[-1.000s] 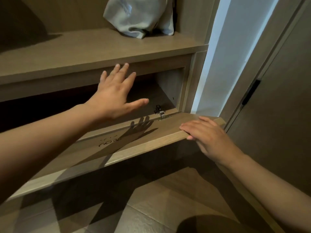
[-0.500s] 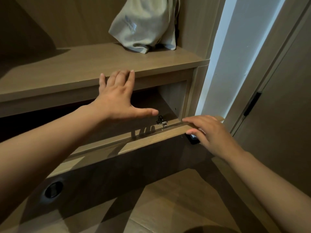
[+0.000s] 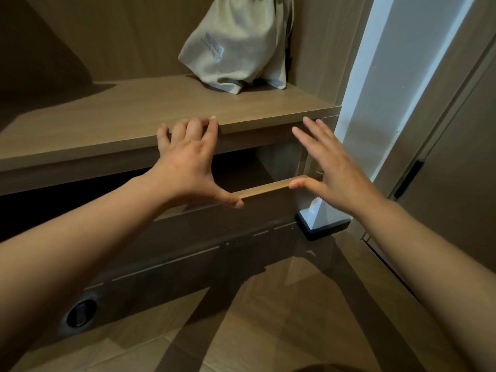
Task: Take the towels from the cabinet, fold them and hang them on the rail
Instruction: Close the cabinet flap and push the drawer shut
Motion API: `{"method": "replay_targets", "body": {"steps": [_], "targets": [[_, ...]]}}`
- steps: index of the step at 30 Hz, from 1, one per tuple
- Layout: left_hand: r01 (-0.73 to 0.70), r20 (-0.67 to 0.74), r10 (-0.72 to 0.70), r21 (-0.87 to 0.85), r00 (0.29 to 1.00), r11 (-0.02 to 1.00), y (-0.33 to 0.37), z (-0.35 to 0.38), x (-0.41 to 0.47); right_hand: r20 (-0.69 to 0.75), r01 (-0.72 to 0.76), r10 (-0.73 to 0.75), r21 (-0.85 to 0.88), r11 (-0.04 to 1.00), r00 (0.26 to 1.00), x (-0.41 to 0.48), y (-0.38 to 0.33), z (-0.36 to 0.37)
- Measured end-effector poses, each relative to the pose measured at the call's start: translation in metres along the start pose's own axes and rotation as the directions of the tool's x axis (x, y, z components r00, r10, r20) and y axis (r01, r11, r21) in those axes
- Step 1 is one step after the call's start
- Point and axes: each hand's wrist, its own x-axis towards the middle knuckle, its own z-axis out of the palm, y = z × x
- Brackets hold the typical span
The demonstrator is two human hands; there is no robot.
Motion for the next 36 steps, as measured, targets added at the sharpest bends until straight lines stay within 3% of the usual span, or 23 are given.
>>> {"method": "replay_targets", "body": {"steps": [5, 9, 20, 36], "targets": [[-0.012, -0.003, 0.012, -0.022, 1.000, 1.000, -0.002, 0.000, 0.003, 0.183, 0.042, -0.013, -0.152, 0.988, 0.983, 0.030, 0.017, -0.018], [-0.019, -0.058, 0.016, -0.054, 0.998, 0.998, -0.004, 0.000, 0.002, 0.198, 0.064, -0.024, -0.199, 0.978, 0.980, 0.044, 0.024, -0.013], [-0.017, -0.121, 0.010, -0.058, 0.993, 0.998, -0.006, 0.002, 0.002, -0.156, -0.072, 0.065, -0.042, 0.997, 0.986, 0.055, 0.022, 0.016], [-0.002, -0.237, -0.011, -0.054, 0.972, 0.999, -0.003, 0.009, 0.004, -0.496, -0.245, 0.121, -0.192, 0.950, 0.860, 0.084, 0.010, 0.047]]}}
